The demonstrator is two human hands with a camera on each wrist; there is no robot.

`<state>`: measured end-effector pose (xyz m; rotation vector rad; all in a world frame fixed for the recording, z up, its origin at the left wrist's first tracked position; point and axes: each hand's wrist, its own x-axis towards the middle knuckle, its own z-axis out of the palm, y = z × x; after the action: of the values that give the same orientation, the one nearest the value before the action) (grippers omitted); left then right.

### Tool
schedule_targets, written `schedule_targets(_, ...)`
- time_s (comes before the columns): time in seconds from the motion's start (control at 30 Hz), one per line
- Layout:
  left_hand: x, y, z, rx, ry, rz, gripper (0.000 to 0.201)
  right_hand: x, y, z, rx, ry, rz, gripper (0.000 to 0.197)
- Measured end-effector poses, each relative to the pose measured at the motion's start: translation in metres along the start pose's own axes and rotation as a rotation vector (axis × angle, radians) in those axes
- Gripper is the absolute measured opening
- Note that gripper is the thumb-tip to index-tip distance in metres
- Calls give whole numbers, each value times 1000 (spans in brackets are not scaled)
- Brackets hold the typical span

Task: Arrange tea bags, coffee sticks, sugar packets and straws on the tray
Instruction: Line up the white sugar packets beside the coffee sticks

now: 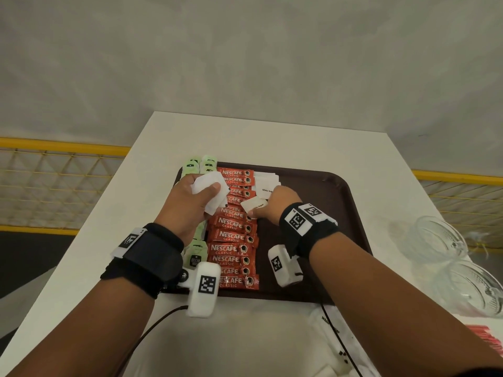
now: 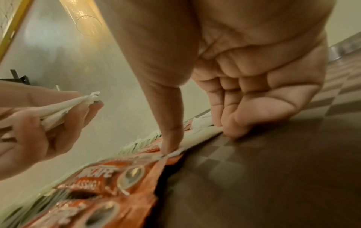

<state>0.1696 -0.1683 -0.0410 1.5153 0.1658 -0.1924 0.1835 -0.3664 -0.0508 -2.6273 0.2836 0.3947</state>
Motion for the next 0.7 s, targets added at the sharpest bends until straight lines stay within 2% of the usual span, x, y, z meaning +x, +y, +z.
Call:
schedule_targets(0.37, -5, 1, -2, 31, 26, -16, 35, 8, 4, 8, -53, 71, 83, 39)
schedule_targets(0.47, -8, 3, -1, -3, 38, -4, 51, 11, 5, 7, -66, 54, 112, 33)
schedule_targets(0.57, -10, 4, 0, 23, 11, 66, 62, 13, 6, 8, -28, 37, 129, 37)
schedule_targets(0.7, -9, 5, -2, 64, -40, 118, 45, 10, 8, 3, 81, 29, 133, 38)
